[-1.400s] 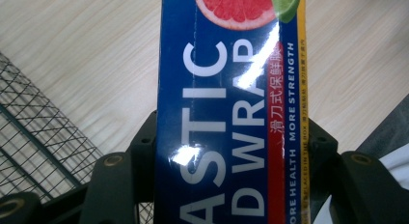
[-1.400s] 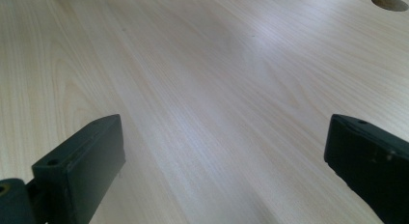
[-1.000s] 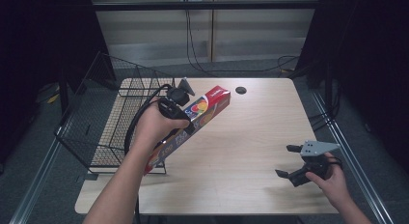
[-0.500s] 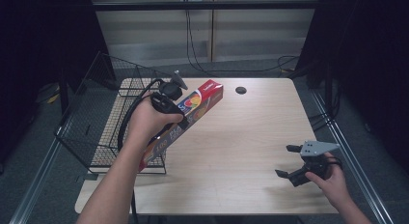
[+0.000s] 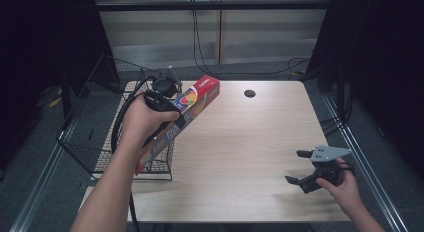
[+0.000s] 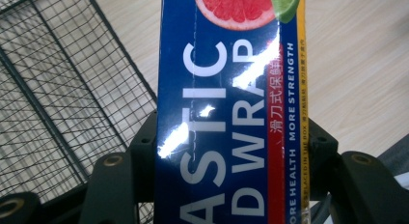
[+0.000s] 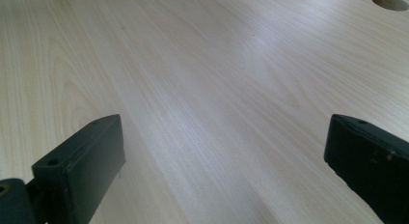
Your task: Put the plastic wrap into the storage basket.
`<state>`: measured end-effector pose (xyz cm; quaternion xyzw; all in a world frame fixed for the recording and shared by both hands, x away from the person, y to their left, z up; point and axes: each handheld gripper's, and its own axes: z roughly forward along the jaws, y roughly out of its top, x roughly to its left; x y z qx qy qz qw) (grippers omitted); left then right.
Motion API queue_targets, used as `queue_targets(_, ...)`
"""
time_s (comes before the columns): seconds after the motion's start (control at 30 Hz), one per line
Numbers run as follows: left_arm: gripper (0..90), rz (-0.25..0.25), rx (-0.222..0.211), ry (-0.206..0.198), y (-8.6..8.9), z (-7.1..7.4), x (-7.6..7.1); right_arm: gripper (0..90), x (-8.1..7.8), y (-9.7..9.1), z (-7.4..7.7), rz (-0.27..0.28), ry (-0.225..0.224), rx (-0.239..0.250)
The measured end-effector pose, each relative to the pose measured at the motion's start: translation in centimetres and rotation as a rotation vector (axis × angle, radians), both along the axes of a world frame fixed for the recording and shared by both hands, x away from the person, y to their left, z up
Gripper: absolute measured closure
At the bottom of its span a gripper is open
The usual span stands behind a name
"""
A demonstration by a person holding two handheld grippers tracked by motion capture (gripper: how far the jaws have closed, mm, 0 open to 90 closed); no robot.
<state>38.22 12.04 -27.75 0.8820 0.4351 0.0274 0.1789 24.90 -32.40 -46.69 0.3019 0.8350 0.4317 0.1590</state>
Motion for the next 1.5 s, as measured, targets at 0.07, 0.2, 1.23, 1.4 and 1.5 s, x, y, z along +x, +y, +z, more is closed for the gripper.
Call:
queue_targets(0.07, 41.8, 0.005, 0.006, 0.002, 0.4, 0.1, 0.1, 0.3, 0.0, 0.0, 0.0, -0.001, 0.001, 0.000)
queue_targets(0.2, 41.8, 0.020, 0.013, -0.002, 0.8, 0.1, 0.2, 0.3, 0.0, 0.0, 0.0, -0.007, -0.003, -0.002)
queue_targets(1.23, 41.9, 0.122, 0.036, -0.001, 4.2, 1.8, 0.7, 0.3, 0.0, 0.0, 0.1, -0.004, -0.003, -0.001)
queue_targets(1.4, 41.9, 0.141, 0.039, -0.009, 4.6, 1.9, 0.8, 0.3, 0.0, 0.0, 0.1, -0.002, -0.002, -0.001)
queue_targets(1.5, 41.9, 0.142, 0.041, -0.013, 4.9, 2.0, 0.8, 0.3, 0.0, 0.1, 0.1, -0.001, -0.001, 0.000)
